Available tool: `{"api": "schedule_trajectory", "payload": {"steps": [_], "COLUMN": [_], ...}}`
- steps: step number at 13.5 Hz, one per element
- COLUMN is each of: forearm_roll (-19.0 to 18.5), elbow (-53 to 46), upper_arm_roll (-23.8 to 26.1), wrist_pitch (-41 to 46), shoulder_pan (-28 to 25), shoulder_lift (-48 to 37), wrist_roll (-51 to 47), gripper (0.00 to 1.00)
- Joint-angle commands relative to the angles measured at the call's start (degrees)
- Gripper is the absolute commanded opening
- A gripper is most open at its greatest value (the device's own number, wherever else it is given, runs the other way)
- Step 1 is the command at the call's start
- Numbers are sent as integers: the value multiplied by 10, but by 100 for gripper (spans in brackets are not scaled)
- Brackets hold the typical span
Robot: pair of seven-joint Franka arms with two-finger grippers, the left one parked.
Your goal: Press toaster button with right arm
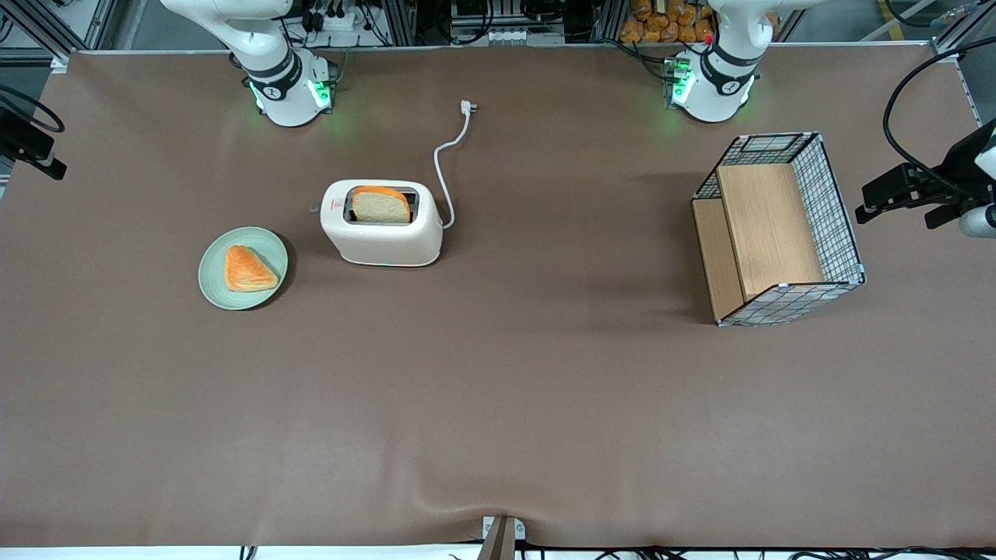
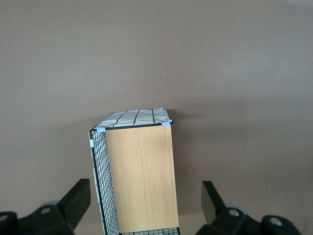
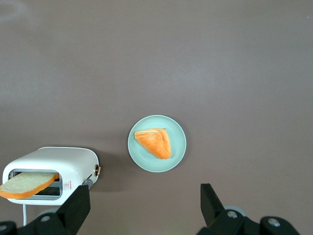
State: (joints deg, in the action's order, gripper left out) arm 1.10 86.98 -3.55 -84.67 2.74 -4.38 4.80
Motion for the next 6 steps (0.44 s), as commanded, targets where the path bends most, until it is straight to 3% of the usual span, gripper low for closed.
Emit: {"api": "schedule_trajectory", "payload": {"steps": [1, 6], "forearm_roll": [-8, -9], "elbow": [3, 4], "upper_arm_roll": [1, 1], "wrist_pitch": [1, 1], "shoulder_pan": [-1, -2], "shoulder_lift": [-3, 0], "wrist_roll": [1, 1], "gripper": [100, 100]}}
